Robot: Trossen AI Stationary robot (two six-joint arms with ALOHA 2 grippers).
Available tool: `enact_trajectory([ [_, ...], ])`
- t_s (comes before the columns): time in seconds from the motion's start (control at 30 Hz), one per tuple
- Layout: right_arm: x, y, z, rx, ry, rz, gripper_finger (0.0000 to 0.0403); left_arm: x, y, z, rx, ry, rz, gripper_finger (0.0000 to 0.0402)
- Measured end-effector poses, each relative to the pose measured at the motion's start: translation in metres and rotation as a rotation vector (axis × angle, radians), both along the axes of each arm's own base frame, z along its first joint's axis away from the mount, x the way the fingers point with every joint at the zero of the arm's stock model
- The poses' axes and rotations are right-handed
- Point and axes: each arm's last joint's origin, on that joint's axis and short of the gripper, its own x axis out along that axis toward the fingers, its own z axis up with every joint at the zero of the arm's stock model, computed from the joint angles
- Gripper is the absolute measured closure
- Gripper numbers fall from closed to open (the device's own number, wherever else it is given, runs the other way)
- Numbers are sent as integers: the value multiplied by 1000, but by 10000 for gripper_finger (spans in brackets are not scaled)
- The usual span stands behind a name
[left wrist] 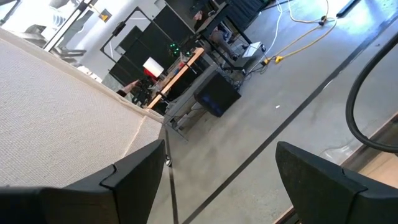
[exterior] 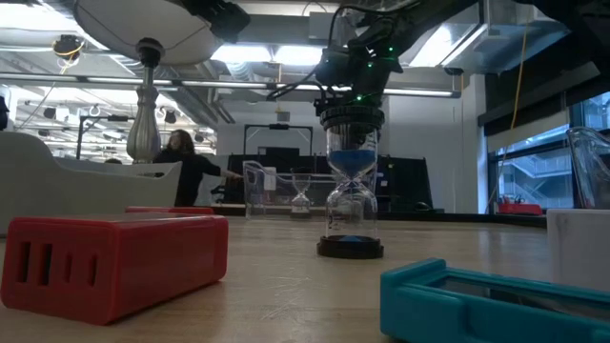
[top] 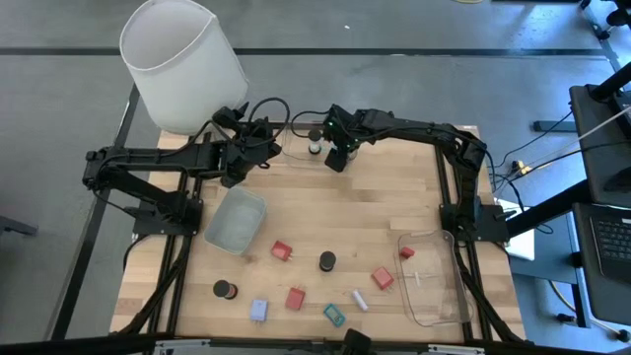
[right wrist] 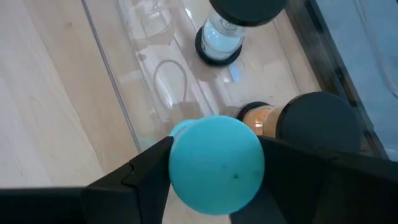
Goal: Pick & Place Office items
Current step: Put the green hourglass into the top transparent bin
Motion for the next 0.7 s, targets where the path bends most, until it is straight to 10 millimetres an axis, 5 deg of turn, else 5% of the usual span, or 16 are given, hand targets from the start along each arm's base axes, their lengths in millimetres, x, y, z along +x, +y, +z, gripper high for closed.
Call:
enact_trajectory([
  [0.7, 10, -2, 5, -2, -129, 52, 178, -1, 0, -1, -2, 15, 1, 98],
])
